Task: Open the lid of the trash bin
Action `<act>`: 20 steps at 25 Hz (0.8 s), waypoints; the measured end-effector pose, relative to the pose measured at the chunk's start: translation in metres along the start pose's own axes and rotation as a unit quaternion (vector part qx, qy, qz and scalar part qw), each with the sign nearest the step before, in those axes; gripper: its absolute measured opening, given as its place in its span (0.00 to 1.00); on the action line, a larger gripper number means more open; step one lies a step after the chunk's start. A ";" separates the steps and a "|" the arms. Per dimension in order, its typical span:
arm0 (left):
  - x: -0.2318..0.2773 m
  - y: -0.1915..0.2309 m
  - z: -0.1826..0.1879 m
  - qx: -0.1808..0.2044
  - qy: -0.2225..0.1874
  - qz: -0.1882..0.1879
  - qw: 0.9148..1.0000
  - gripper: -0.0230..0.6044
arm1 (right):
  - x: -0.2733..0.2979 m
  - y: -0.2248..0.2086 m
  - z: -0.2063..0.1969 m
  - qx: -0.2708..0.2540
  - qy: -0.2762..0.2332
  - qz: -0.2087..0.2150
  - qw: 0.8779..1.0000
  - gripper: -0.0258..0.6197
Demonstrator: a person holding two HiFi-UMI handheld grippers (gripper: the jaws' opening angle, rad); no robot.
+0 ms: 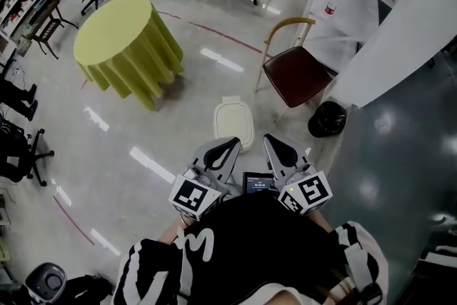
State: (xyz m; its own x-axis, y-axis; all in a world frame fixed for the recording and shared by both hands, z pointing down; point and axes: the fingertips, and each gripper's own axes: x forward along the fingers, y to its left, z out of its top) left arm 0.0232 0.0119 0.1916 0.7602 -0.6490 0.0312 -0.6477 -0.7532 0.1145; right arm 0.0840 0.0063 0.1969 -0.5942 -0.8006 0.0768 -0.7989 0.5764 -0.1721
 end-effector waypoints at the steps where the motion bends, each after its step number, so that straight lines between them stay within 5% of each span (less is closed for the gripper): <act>1: 0.002 0.006 0.001 0.004 -0.001 -0.001 1.000 0.05 | 0.006 -0.002 0.001 0.000 -0.001 -0.001 1.000 0.04; 8: 0.014 0.051 0.003 0.026 -0.011 -0.015 0.999 0.05 | 0.048 -0.010 0.005 0.001 -0.004 -0.009 1.000 0.04; 20: 0.028 0.112 0.000 -0.005 0.002 -0.013 1.000 0.05 | 0.107 -0.023 0.004 0.012 -0.008 -0.019 1.000 0.04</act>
State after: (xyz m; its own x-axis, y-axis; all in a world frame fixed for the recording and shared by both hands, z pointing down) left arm -0.0281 -0.0906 0.2050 0.7766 -0.6292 0.0323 -0.6277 -0.7684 0.1250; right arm 0.0388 -0.0932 0.2054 -0.5611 -0.8250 0.0679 -0.8186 0.5408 -0.1933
